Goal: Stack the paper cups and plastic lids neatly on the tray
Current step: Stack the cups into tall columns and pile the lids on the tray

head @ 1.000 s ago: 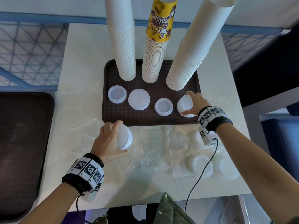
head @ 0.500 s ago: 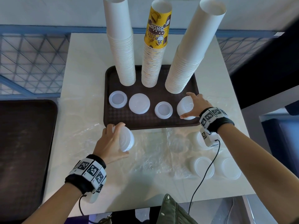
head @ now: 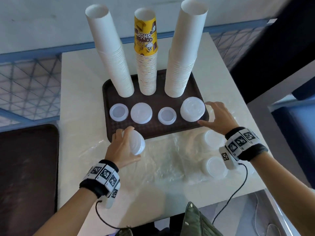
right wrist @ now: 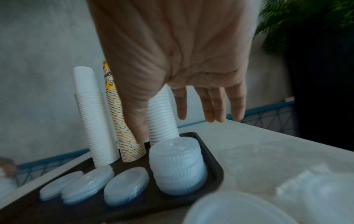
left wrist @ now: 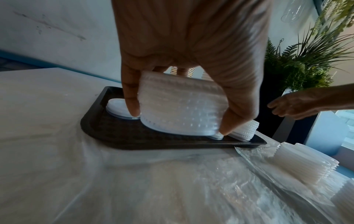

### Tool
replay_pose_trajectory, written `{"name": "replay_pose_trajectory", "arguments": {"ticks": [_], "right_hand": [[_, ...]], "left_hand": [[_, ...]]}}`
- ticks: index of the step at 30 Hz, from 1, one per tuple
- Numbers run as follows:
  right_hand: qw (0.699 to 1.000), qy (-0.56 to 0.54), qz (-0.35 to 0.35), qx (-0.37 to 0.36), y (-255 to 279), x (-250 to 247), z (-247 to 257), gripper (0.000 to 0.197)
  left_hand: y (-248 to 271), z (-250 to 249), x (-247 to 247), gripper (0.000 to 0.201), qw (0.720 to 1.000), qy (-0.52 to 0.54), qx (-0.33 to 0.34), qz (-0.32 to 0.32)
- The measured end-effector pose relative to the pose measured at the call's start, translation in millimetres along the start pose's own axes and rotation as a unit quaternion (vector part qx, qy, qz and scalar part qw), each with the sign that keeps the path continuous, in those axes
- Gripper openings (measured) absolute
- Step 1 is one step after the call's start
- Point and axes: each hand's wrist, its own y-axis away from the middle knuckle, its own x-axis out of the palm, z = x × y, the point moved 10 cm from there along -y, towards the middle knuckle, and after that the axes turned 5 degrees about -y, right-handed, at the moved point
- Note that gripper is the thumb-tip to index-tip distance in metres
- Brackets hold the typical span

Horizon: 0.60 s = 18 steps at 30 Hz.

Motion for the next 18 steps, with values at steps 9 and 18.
{"name": "replay_pose_trajectory", "arguments": {"ticks": [9, 18], "right_hand": [[0.999, -0.016, -0.048, 0.0, 89.5, 13.2, -48.0, 0.056], [0.999, 0.015, -0.029, 0.029, 137.9, 57.1, -68.1, 0.076]], "left_hand": [[-59.4, -17.7, -16.9, 0.098, 1.0, -0.02, 0.01, -0.005], [-114.8, -31.6, -23.5, 0.095, 0.998, -0.058, -0.013, -0.021]]}}
